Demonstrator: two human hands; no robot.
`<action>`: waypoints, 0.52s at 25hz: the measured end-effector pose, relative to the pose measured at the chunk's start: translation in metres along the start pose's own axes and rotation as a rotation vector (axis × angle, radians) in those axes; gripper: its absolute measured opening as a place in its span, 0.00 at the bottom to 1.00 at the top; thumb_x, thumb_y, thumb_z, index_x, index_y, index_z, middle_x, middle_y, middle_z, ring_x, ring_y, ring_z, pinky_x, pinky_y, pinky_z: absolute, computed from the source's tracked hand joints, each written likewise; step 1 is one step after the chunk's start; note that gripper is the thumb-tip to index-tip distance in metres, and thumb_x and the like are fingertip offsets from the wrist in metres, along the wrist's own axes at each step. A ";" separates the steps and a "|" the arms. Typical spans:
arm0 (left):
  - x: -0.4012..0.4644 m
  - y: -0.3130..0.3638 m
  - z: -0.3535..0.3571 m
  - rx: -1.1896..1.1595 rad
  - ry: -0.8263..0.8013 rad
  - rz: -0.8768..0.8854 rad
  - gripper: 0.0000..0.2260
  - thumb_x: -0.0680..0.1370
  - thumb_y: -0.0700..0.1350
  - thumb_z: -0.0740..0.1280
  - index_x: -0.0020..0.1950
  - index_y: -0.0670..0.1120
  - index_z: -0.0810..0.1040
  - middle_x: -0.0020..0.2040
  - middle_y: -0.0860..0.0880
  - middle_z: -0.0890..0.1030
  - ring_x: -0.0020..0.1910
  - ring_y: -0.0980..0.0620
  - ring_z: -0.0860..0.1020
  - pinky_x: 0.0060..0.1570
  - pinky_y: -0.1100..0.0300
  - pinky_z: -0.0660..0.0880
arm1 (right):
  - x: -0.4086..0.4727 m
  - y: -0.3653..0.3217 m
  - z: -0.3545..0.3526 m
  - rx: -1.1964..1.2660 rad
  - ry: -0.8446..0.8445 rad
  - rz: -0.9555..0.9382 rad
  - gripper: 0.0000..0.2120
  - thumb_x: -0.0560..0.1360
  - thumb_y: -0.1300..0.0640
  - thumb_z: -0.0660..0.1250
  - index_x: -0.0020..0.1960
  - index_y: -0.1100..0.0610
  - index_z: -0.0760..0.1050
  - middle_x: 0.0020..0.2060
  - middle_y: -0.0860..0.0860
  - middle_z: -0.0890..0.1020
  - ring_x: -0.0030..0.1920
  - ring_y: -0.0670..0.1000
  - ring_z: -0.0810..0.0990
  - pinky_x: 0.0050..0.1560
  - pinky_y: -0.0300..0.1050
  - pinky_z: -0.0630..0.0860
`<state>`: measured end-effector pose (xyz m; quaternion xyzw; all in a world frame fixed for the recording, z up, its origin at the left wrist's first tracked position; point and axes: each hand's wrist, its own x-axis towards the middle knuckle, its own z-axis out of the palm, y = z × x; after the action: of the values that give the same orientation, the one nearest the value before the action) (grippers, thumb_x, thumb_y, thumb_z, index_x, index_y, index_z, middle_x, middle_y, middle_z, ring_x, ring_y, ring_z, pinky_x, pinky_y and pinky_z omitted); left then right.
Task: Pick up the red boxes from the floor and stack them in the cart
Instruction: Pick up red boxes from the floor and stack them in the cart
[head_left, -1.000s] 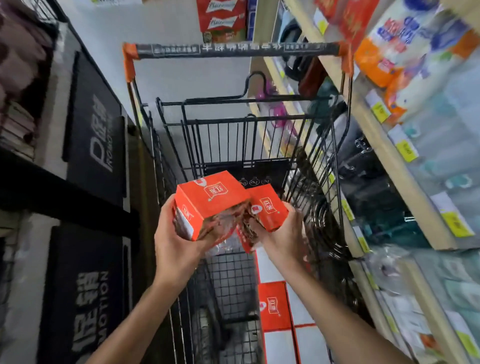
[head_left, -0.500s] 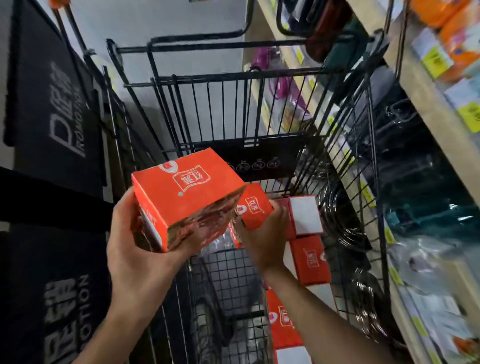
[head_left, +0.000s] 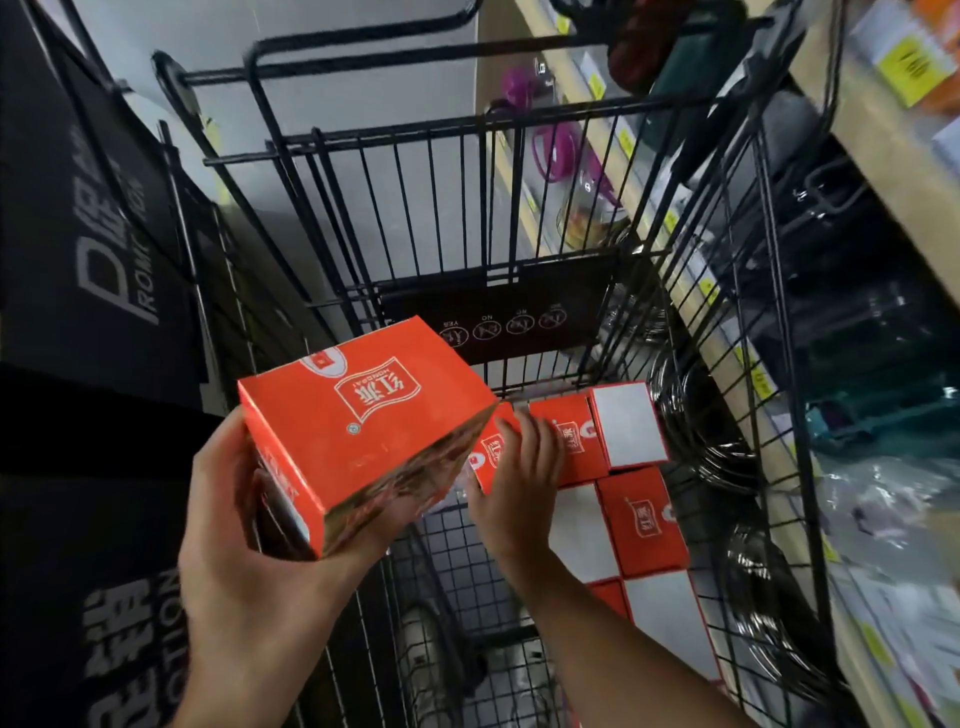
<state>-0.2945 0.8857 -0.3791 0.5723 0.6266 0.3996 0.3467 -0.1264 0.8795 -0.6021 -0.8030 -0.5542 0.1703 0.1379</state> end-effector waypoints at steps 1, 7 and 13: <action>0.000 0.000 0.001 -0.005 -0.008 -0.010 0.49 0.58 0.60 0.80 0.76 0.50 0.65 0.69 0.53 0.75 0.68 0.53 0.75 0.64 0.47 0.76 | -0.002 0.002 -0.002 0.008 -0.008 0.000 0.38 0.68 0.41 0.76 0.72 0.54 0.70 0.75 0.53 0.69 0.79 0.58 0.60 0.78 0.64 0.55; 0.008 0.002 0.022 -0.124 -0.079 -0.139 0.55 0.56 0.54 0.79 0.78 0.62 0.53 0.63 0.64 0.73 0.61 0.59 0.78 0.58 0.56 0.76 | -0.016 0.030 -0.038 0.211 -0.066 -0.060 0.45 0.70 0.33 0.72 0.79 0.52 0.62 0.81 0.54 0.56 0.82 0.58 0.49 0.79 0.64 0.54; 0.010 -0.025 0.059 -0.048 0.094 -0.283 0.46 0.54 0.63 0.78 0.66 0.59 0.59 0.62 0.54 0.72 0.63 0.57 0.73 0.54 0.64 0.73 | -0.017 0.050 -0.108 0.298 0.042 -0.095 0.34 0.75 0.46 0.71 0.77 0.53 0.64 0.80 0.49 0.60 0.81 0.53 0.52 0.78 0.62 0.58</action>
<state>-0.2544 0.9012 -0.4275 0.4503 0.7069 0.3881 0.3834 -0.0438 0.8431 -0.5229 -0.7499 -0.5573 0.2271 0.2748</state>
